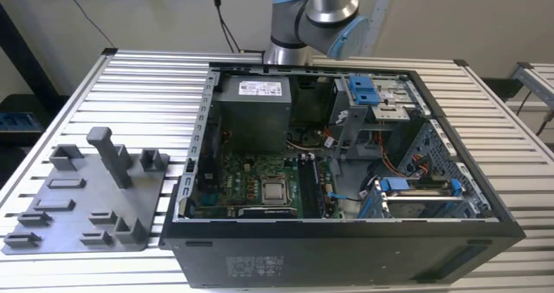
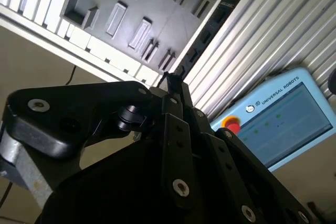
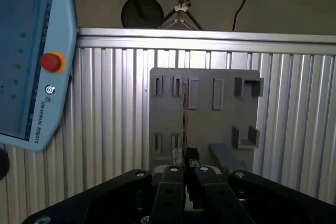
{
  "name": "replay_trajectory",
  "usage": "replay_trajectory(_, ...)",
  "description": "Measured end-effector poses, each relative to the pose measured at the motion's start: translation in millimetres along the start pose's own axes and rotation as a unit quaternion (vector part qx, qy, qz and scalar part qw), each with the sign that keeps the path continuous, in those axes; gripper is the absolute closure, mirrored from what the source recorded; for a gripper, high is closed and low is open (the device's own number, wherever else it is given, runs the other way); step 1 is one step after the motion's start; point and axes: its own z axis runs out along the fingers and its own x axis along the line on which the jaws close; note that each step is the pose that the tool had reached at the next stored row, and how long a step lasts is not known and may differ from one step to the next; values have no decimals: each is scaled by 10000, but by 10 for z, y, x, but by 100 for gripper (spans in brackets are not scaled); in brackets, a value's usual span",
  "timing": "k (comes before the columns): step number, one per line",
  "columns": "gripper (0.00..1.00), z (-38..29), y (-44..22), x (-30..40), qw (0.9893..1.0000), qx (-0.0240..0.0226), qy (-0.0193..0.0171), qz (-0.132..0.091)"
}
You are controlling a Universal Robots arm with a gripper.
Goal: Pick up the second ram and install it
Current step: 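Pick up the second ram and move it above second insertion slot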
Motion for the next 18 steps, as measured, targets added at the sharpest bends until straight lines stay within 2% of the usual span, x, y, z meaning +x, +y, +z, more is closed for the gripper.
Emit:
replay_trajectory(4,86,-5,-9,0,10000,-2,1,-1)
replay_trajectory(7,86,-2,-57,1,10000,-5,0,0)
replay_trajectory(18,86,1,-375,10,10000,-68,-1,-15)
